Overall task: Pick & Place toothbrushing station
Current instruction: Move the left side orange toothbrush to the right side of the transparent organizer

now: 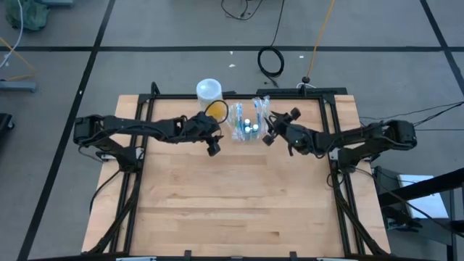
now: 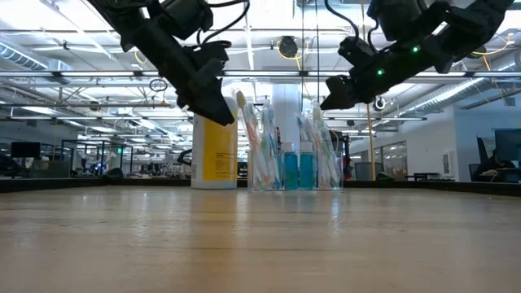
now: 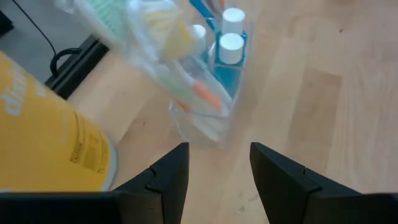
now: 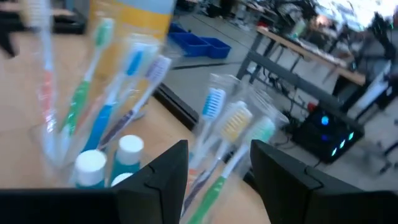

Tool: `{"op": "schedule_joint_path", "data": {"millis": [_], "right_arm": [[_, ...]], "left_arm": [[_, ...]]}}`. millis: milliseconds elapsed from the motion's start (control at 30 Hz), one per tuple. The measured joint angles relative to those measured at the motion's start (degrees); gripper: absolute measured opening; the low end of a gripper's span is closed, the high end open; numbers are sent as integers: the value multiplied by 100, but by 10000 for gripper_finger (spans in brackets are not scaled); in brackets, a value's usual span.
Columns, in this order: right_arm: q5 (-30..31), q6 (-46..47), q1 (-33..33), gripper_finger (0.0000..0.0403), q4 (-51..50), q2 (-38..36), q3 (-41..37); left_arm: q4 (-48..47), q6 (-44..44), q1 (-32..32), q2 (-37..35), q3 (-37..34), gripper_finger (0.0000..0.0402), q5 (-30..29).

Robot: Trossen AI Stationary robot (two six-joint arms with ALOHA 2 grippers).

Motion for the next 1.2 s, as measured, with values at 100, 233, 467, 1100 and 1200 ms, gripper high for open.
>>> {"op": "schedule_joint_path", "data": {"millis": [100,233,467,1100,1200], "right_arm": [[-303,581,-225,169,-18,47,0],[-1365,1158,-592,169,56,261,0],[-1019,837,-801,169,77,552,-4],[-1653,1084,-957,169,25,553,-4],[-1814,1195,-974,169,165,555,-4]], "left_arm": [[-1,-2,-89,11,0,175,0],[28,1,-172,11,0,175,-3],[28,60,-184,11,0,175,-6],[79,12,-183,13,0,175,-6],[78,6,-182,13,0,175,-7]]}}
